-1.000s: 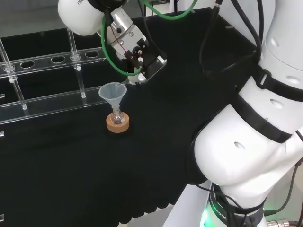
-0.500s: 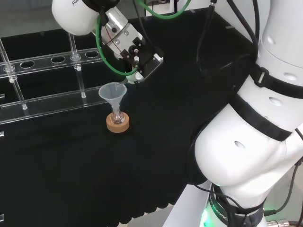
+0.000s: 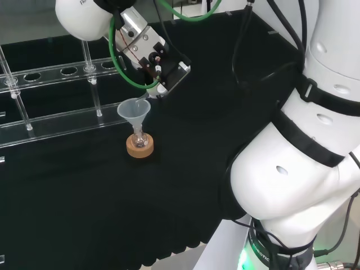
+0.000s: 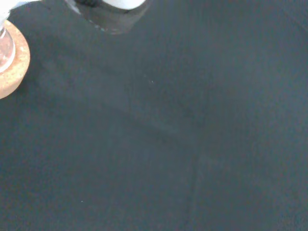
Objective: Pour all the NaCl from the weighing funnel into the round-bottom flask.
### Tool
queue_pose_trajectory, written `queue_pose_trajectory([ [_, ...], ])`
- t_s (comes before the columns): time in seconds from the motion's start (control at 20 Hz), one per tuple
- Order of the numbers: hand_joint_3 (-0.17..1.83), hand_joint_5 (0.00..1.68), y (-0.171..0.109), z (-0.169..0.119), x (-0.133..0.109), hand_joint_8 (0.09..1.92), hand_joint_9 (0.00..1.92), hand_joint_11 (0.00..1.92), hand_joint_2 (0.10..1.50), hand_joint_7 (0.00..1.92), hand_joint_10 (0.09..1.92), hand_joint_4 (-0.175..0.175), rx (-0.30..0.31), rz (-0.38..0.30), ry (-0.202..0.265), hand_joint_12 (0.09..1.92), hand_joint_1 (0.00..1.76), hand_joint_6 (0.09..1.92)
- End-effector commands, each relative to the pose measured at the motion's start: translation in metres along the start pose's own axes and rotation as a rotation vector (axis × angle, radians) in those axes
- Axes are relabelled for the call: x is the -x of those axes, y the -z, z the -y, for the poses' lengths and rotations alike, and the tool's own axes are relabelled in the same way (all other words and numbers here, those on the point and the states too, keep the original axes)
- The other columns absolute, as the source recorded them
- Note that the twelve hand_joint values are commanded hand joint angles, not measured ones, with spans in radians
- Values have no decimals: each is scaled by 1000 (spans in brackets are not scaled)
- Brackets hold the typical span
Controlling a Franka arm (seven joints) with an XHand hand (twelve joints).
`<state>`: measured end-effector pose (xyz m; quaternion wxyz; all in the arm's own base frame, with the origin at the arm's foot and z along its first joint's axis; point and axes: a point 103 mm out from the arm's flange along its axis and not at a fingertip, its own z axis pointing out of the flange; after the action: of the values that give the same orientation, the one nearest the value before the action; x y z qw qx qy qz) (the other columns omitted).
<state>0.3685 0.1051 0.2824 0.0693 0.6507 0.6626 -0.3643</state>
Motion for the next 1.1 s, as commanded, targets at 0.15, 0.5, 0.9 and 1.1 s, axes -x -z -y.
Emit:
queue_pose_trajectory([
  [0.15,-175,1387,-4,-3,-4,638,910,730,1039,533,306,175,-33,60,-15,1078,1132,335],
  [0.5,-175,1385,-4,-2,-3,637,907,729,1039,528,306,175,-26,64,-12,1079,1131,338],
  [0.9,-175,1383,1,-1,-8,637,903,728,1040,524,306,175,-27,110,-15,1080,1131,342],
  [1.1,-175,1382,3,-1,-9,637,902,727,1040,523,307,175,-26,130,-17,1080,1131,344],
])
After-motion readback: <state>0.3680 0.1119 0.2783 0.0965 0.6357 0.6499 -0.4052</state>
